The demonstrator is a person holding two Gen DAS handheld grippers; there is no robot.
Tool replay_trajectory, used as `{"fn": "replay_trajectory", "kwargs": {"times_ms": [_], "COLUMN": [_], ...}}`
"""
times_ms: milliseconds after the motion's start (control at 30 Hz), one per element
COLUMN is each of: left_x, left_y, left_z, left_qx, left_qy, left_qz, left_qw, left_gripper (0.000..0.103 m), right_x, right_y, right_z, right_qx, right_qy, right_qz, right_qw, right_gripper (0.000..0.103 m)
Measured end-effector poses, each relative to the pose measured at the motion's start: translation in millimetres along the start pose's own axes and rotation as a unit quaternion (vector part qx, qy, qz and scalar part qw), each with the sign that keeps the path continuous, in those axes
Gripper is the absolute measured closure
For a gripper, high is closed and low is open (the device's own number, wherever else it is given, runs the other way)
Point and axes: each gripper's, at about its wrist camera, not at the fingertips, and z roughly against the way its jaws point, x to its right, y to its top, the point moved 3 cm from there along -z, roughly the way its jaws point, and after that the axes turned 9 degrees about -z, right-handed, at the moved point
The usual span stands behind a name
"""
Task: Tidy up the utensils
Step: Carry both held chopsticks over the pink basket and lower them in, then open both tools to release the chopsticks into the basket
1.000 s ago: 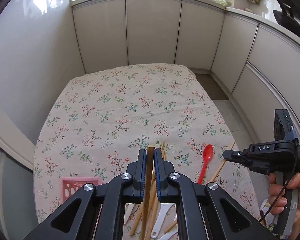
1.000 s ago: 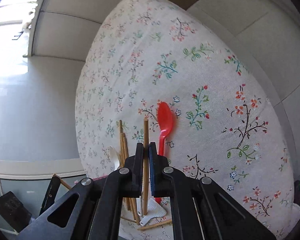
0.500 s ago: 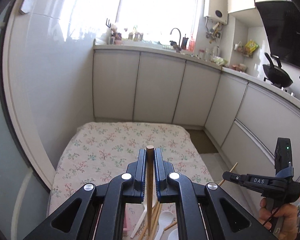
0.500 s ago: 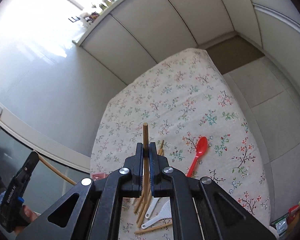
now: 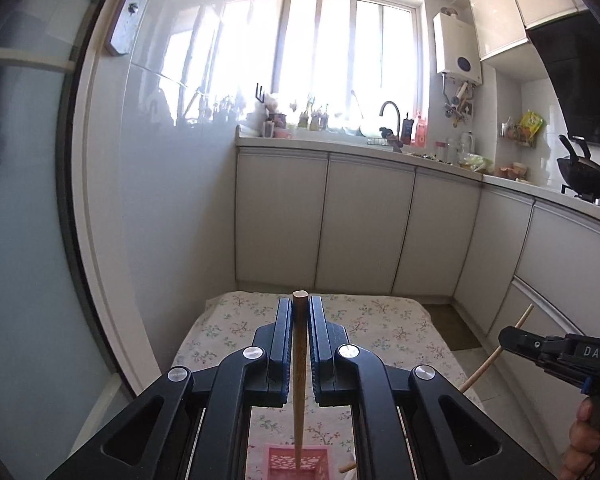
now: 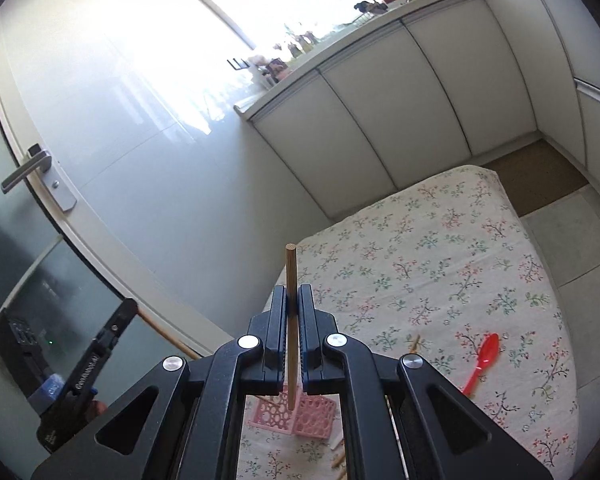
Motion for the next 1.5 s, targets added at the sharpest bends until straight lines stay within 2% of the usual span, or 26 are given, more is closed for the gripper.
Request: {"fn": "replay_trajectory", "kwargs": {"times_ms": [100, 200, 467, 667, 800, 867, 933, 967, 1000, 1133, 1200, 1300, 1500], "left_x": [-5, -5, -1, -1, -3, -4, -5, -5, -5, -2, 0, 7, 33], "left_y": [-11, -23, -40, -44, -46, -47, -48, -47, -47, -46, -48, -52, -70], "left_z": [-20, -39, -68, -76, -77, -78, -75, -73, -71, -65, -61, -54, -41], "left_qx": [-0.012, -0.020, -0.068, -0.088, -0.096, -0.101, -0.103, -0.102, -0.100, -0.110, -0.121, -0.140, -0.188], "left_qy": [0.005, 0.008, -0.020, -0.036, -0.042, -0.046, -0.051, -0.053, -0.054, -0.061, -0.070, -0.083, -0.101], "left_qz": [-0.003, -0.018, -0.024, -0.014, -0.007, -0.002, 0.005, 0.009, 0.012, 0.022, 0.031, 0.036, 0.006], "left_qw": [0.9999, 0.9996, 0.9972, 0.9954, 0.9945, 0.9938, 0.9934, 0.9933, 0.9935, 0.9919, 0.9897, 0.9859, 0.9768], "left_gripper": [0.095, 0.095, 0.095, 0.095, 0.093, 0.085, 0.068, 0.056, 0.050, 0.035, 0.024, 0.015, 0.012], "right_x": [-9, -17, -23, -20, -15, -13, -10, -10, -9, -7, 0, 18, 72], "right_y": [-9, -21, -56, -62, -60, -57, -53, -51, -49, -37, -32, -27, -30], "right_z": [-23, -49, -99, -109, -107, -104, -97, -93, -88, -63, -50, -31, 2], "right_qx": [-0.012, -0.024, -0.062, -0.078, -0.092, -0.095, -0.094, -0.092, -0.089, -0.077, -0.074, -0.075, -0.112], "right_qy": [-0.001, -0.022, -0.063, -0.062, -0.046, -0.038, -0.030, -0.023, -0.015, -0.001, -0.007, -0.038, -0.135], "right_qz": [0.019, 0.048, 0.113, 0.116, 0.093, 0.081, 0.069, 0.063, 0.058, 0.044, 0.038, 0.034, 0.023], "right_qw": [1.000, 0.998, 0.990, 0.988, 0.990, 0.992, 0.993, 0.993, 0.994, 0.996, 0.997, 0.996, 0.984], "right_gripper": [0.098, 0.098, 0.097, 0.097, 0.096, 0.093, 0.082, 0.073, 0.066, 0.057, 0.049, 0.042, 0.039]}}
